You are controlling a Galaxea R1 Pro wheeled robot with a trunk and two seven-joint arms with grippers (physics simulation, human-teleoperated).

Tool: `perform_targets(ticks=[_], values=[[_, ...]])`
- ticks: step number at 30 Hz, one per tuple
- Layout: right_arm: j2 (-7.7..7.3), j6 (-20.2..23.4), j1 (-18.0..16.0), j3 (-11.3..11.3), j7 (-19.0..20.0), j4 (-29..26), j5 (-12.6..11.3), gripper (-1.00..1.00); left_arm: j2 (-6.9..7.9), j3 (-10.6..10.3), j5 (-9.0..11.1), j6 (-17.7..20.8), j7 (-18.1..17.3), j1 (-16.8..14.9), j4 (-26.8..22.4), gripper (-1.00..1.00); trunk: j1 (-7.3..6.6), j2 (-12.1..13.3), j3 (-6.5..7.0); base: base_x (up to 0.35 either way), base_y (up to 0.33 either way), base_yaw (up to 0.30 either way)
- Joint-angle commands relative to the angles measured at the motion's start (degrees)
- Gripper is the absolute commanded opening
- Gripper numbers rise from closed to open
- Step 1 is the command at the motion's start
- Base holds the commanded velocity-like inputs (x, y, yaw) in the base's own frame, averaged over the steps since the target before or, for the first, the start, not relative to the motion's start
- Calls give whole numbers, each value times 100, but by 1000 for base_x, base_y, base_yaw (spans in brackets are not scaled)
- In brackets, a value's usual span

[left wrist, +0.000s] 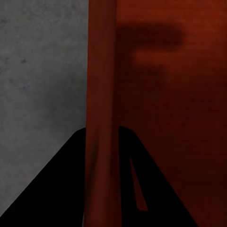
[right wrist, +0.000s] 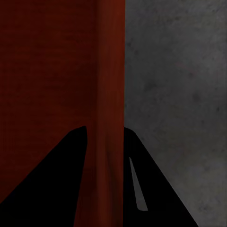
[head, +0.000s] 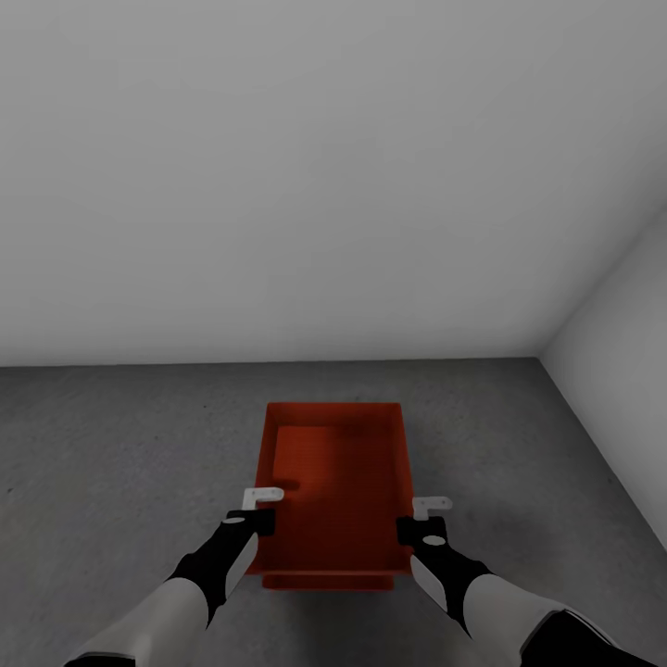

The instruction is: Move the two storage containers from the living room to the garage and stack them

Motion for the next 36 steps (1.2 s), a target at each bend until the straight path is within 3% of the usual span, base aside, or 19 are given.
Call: perform_targets(ticks=[1,28,36], values=[[-5,-141,-10,-124,-19,-5,48,-100,10,-26,-30,42,51,3,51,-100,22,-44,-22,0,0,0],[-5,-141,-10,-124,-19,-5,48,-100,10,-26,-19,42,53,3,51,-100,616,-1127,-506,0,0,0],[-5,-140,-10,-124,-19,-5,48,-100,10,-26,-12,42,59,3,51,-100,616,-1127,-506,0,0,0]])
